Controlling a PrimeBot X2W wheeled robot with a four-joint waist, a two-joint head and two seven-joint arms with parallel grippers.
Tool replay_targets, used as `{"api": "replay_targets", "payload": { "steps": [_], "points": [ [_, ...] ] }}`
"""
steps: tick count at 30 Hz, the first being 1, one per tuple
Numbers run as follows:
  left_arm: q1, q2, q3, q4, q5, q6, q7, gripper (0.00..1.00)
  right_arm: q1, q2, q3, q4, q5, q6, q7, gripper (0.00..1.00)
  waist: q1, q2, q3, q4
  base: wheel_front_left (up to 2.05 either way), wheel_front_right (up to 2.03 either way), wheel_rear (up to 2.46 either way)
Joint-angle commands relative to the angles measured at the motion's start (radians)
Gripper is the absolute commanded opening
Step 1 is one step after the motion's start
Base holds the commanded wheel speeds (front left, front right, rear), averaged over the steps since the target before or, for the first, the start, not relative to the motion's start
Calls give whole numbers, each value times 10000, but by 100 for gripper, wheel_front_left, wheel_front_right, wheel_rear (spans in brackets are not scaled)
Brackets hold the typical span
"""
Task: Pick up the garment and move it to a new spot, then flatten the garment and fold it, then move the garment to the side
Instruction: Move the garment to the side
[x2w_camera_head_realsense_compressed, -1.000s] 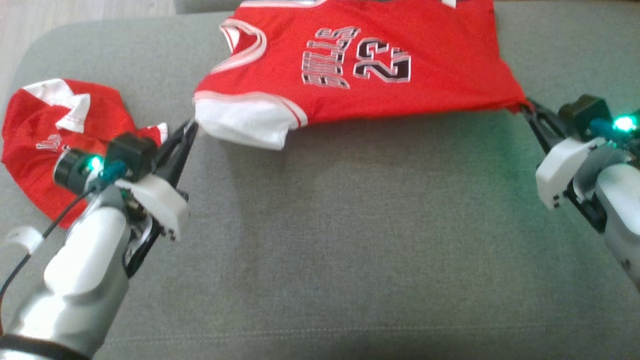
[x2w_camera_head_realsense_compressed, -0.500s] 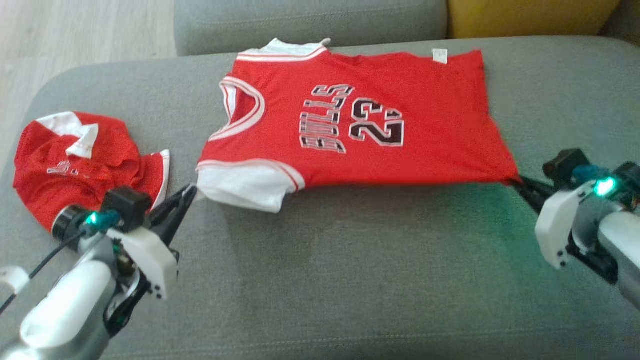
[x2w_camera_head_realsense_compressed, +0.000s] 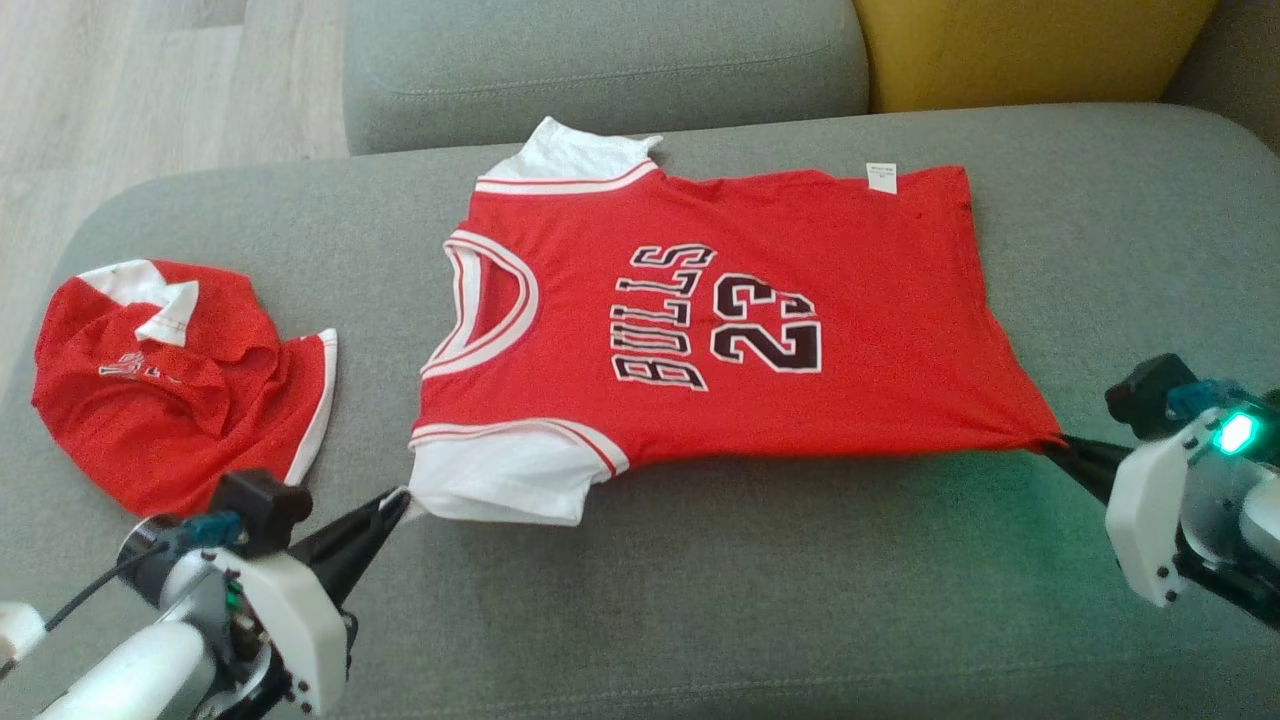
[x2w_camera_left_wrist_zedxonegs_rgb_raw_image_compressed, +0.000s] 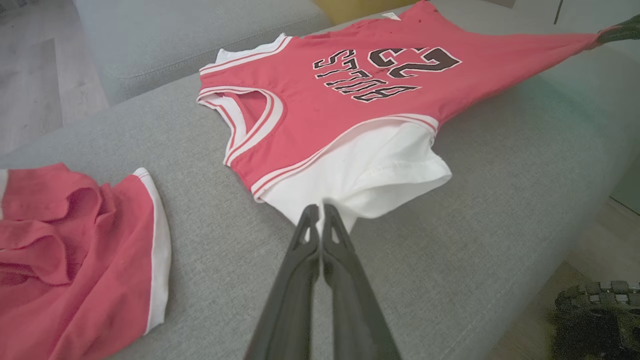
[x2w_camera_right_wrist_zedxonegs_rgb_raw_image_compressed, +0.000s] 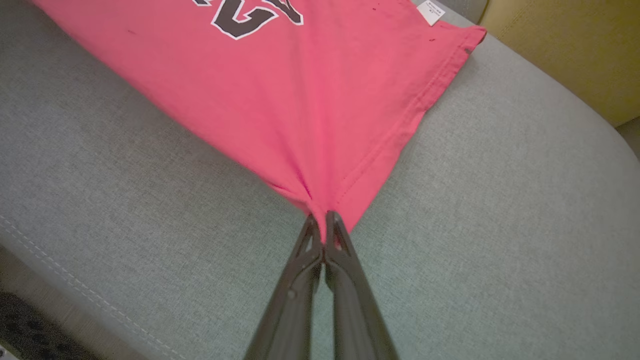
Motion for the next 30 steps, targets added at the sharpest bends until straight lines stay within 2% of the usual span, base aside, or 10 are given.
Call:
{"api": "replay_targets", "payload": {
  "steps": [1,11,17,22,30],
  "points": [
    [-401,624,449,-466,-231,14,92,0,162,-458,-82,-174,150,65,13,0,1,-1,-35,20,0,0,0],
    [420,1735,143,-2448,-1695,14,1373,0,936,-1135,2,-981,673,65,564,0,1,-1,-319,232,0,0,0],
    [821,2265,142,-3198,-2138,20,1738,0,1301,-1647,13,-1654,1054,65,958,0,1,-1,-396,238,0,0,0],
    [1098,2661,206,-3753,-2483,81,1951,0,1516,-1972,18,-2372,1310,65,1693,0,1,-1,-418,159,0,0,0],
    [688,2658,550,-4086,-2404,304,1776,0,834,-2051,-176,-2749,1344,65,1696,0,1,-1,-316,25,0,0,0]
  ]
}}
